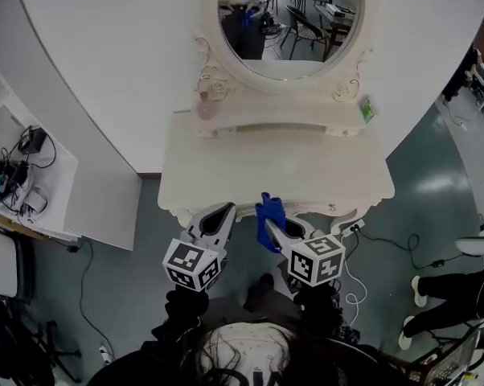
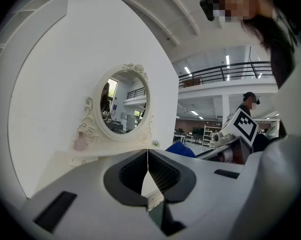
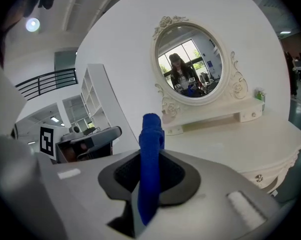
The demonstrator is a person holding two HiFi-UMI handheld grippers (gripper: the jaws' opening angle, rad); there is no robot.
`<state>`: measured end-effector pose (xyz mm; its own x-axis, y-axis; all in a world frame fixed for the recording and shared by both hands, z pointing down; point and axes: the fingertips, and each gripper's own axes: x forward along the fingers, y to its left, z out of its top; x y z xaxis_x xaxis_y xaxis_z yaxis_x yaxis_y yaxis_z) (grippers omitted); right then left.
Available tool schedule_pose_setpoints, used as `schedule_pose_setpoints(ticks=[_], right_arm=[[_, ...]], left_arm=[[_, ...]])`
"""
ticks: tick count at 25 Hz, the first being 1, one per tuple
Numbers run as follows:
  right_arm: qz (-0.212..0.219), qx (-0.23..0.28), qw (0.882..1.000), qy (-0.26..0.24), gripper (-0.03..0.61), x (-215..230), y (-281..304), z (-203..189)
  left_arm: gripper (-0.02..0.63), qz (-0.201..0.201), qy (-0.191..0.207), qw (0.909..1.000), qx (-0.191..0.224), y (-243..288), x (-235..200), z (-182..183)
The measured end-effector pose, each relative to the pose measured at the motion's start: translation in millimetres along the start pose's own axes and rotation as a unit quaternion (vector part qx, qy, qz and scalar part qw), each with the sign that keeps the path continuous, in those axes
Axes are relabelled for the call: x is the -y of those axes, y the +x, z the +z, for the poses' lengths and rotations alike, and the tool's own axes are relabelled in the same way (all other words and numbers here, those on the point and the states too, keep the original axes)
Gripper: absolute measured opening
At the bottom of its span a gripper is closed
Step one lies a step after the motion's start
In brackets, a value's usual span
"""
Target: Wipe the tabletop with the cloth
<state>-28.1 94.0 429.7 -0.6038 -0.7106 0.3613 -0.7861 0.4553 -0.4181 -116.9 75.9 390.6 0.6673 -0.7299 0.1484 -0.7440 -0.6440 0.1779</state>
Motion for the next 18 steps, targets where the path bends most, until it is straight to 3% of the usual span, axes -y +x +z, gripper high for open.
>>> schedule_pose_setpoints(ticks=[10,18], right_arm=[[0.019,-0.009,1.000,0.013,0.074,69,11,15],[0.020,-0.030,0.999,0.040,0.075,92,46,15]], left_arm=[[0.002,0.037,0.006,0.9991,-0.020,50,5,-12],[0.002,0.070,-0.008,0.9968,-0.037,52,-32,-16]])
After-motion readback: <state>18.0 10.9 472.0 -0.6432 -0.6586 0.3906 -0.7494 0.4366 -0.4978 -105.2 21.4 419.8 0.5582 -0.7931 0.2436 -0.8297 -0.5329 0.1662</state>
